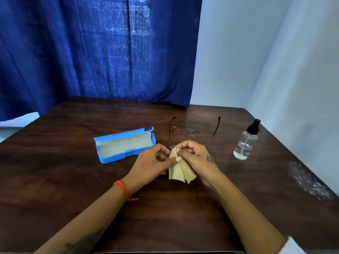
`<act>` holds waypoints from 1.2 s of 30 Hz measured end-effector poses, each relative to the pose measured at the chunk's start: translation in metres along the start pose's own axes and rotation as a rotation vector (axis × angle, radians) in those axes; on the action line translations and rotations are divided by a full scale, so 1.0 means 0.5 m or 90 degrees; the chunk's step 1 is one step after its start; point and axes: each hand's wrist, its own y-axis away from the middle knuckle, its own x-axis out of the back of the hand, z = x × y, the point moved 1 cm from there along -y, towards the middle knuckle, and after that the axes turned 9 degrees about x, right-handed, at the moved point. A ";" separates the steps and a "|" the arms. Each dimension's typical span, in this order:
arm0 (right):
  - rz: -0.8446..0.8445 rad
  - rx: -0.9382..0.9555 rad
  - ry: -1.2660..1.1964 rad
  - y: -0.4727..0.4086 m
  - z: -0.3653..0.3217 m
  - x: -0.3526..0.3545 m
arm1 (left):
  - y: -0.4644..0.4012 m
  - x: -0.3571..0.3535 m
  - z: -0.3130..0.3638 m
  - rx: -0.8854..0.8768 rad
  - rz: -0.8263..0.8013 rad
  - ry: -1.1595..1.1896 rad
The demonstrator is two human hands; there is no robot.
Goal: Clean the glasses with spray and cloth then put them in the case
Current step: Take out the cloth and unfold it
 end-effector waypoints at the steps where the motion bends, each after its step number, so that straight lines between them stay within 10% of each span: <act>1: -0.002 -0.005 0.008 0.002 0.003 0.001 | -0.004 -0.005 -0.001 0.044 -0.043 0.061; 15: -0.174 -0.195 -0.270 -0.006 -0.002 0.030 | 0.003 0.041 -0.001 0.070 -0.096 0.236; 25: -0.323 -0.093 0.089 -0.012 -0.048 0.083 | 0.017 0.083 0.030 -0.113 -0.059 -0.022; 32: 0.006 0.197 0.406 -0.009 -0.036 0.095 | 0.016 0.106 0.029 -0.386 0.136 -0.245; 36: 0.000 0.247 0.496 0.046 0.011 0.097 | 0.045 0.085 -0.017 -0.399 -0.019 -0.364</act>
